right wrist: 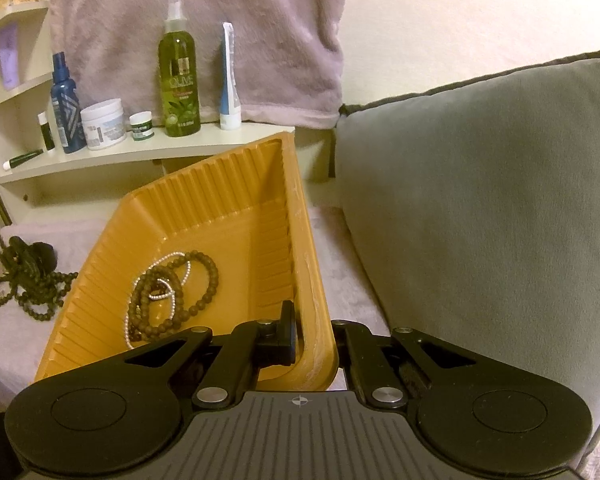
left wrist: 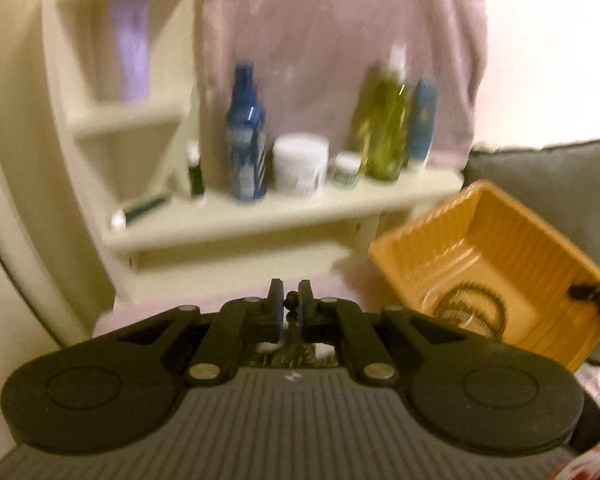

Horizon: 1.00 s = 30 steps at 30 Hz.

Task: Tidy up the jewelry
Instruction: 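Lift the dark bead strand high above the pile with the left tool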

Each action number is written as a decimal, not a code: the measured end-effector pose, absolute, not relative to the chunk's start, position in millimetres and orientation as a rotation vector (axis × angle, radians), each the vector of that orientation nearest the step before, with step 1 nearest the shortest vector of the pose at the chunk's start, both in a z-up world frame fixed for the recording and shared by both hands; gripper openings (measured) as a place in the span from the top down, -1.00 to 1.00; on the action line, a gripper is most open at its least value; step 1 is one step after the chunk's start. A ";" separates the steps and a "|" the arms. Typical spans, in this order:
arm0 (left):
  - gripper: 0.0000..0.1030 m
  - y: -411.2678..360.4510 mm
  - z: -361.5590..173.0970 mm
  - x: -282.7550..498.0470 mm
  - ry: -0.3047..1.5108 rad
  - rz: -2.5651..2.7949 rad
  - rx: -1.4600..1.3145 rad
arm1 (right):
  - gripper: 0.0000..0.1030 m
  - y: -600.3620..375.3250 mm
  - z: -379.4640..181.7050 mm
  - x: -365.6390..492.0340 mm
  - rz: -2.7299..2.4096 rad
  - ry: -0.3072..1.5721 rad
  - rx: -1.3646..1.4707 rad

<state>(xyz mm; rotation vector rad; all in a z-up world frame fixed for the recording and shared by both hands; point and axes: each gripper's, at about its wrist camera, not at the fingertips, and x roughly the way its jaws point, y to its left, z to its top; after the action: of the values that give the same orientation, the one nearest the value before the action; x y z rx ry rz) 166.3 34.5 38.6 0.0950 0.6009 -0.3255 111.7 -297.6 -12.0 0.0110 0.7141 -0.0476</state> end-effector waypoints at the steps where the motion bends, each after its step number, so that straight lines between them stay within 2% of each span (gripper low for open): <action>1: 0.89 31.4 47.3 166.9 0.583 -0.337 0.101 | 0.90 -297.0 -11.5 111.6 -0.048 0.712 0.009; 30: 0.89 -61.0 247.3 166.5 0.187 -0.575 0.142 | 0.91 -288.9 -3.9 109.3 -0.044 0.680 -0.006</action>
<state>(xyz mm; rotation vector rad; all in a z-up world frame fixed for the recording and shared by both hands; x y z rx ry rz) 166.5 -61.0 247.3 0.1423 0.1875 -0.5750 109.3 -288.9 -3.9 -0.0056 0.6797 -0.0445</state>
